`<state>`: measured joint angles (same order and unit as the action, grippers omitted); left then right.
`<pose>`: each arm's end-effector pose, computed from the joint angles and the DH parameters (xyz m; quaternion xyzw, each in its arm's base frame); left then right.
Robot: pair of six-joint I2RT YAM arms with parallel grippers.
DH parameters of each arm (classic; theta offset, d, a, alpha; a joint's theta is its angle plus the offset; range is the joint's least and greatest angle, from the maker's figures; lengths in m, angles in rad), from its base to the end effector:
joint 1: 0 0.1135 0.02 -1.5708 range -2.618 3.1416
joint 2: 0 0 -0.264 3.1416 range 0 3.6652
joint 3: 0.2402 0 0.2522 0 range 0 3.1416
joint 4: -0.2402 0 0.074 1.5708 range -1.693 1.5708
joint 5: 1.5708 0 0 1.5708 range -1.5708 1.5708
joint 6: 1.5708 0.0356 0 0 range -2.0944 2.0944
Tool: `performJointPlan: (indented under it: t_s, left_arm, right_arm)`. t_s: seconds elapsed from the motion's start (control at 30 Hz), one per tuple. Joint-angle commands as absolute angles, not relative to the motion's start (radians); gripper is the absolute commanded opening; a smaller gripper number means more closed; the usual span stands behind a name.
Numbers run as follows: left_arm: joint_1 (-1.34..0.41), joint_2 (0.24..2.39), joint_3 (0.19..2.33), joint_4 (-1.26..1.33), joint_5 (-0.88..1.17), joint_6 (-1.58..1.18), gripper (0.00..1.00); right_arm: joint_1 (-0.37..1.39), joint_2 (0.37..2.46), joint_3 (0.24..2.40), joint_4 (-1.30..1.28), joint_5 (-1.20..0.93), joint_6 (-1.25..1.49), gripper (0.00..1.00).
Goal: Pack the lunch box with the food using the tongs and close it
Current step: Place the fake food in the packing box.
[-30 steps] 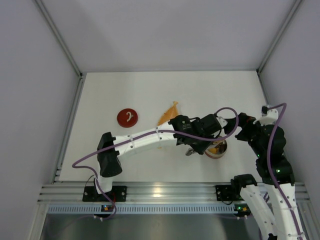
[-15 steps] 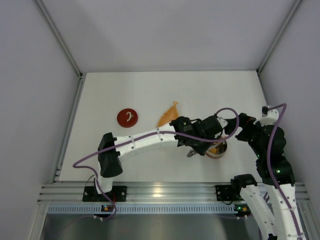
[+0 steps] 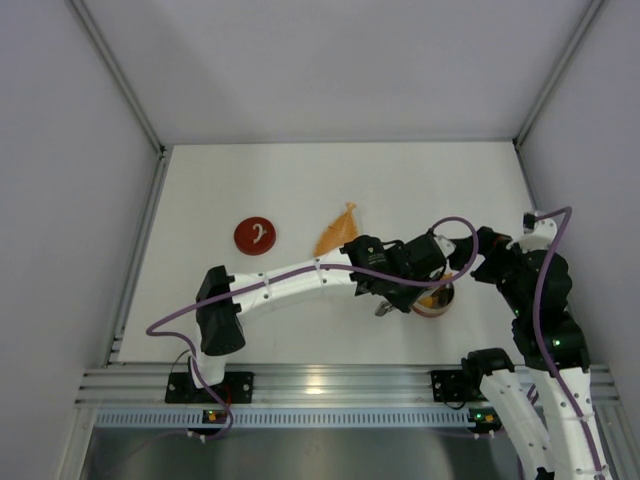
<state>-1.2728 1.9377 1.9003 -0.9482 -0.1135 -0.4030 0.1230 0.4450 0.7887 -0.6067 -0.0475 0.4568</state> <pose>0.1278 -0.4024 0.3196 0.3879 0.8739 -0.1777 0.2330 0.0970 0.0137 0.3377 0.1176 0.7849 0.1919 0.5774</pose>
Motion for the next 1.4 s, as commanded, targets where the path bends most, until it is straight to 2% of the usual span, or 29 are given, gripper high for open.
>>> performJointPlan:
  t_s: [0.0, 0.47, 1.2, 1.37]
  left_arm:
    - [-1.308, 1.936, 1.894, -0.882, -0.089, -0.385, 0.17]
    - [-1.322, 1.945, 1.882, -0.881, -0.08, -0.384, 0.22]
    - [-1.342, 1.951, 1.885, -0.891, -0.075, -0.37, 0.39]
    - [-1.35, 1.951, 1.885, -0.891, -0.071, -0.365, 0.4]
  right_arm:
    - [0.112, 0.436, 0.818, -0.594, -0.081, 0.454, 1.0]
    - [0.112, 0.434, 0.819, -0.595, -0.081, 0.453, 0.99]
    - [0.112, 0.442, 0.824, -0.588, -0.086, 0.454, 0.99]
    - [0.112, 0.44, 0.824, -0.591, -0.084, 0.454, 0.99]
